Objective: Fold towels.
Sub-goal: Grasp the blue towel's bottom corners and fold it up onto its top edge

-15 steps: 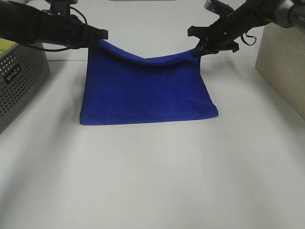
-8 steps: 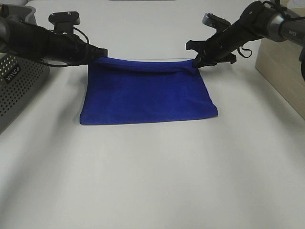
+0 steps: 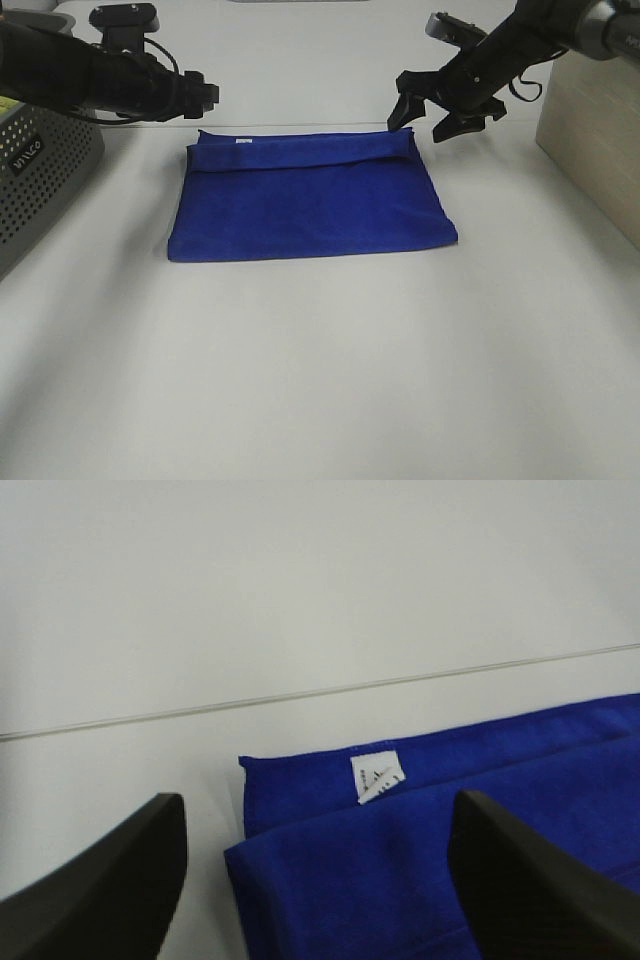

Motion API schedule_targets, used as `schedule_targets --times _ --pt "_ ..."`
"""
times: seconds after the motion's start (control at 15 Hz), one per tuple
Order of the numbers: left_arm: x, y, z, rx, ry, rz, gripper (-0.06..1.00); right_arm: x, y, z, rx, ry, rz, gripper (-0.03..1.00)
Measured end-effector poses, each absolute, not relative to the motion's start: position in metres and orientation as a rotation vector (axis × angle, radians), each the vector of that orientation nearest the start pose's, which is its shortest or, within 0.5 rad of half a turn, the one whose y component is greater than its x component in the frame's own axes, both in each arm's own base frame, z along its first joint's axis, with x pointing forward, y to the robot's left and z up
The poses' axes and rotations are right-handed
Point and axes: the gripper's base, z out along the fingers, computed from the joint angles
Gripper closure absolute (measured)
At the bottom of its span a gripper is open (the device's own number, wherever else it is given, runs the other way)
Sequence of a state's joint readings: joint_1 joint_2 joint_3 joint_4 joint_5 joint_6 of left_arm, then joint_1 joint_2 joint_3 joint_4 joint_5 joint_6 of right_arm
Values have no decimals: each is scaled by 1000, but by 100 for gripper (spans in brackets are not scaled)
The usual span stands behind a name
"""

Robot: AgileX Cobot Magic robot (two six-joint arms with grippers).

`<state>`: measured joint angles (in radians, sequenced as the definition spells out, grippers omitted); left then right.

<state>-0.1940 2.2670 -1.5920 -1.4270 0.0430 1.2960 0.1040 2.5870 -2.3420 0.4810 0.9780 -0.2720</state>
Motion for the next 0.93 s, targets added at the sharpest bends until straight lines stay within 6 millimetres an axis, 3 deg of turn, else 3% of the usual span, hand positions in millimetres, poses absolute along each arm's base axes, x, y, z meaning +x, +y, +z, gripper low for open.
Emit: schedule_targets --times 0.2,0.53,0.73,0.93 --pt "470 -103 149 117 2226 -310 24 528 93 167 -328 2734 609 21" --pt "413 -105 130 39 2440 -518 24 516 87 158 -177 2876 564 21" --pt "399 -108 121 23 2562 -600 24 496 77 161 -147 2946 554 21" --pt "393 -103 115 -38 2672 -536 24 479 67 151 -128 3019 604 21"
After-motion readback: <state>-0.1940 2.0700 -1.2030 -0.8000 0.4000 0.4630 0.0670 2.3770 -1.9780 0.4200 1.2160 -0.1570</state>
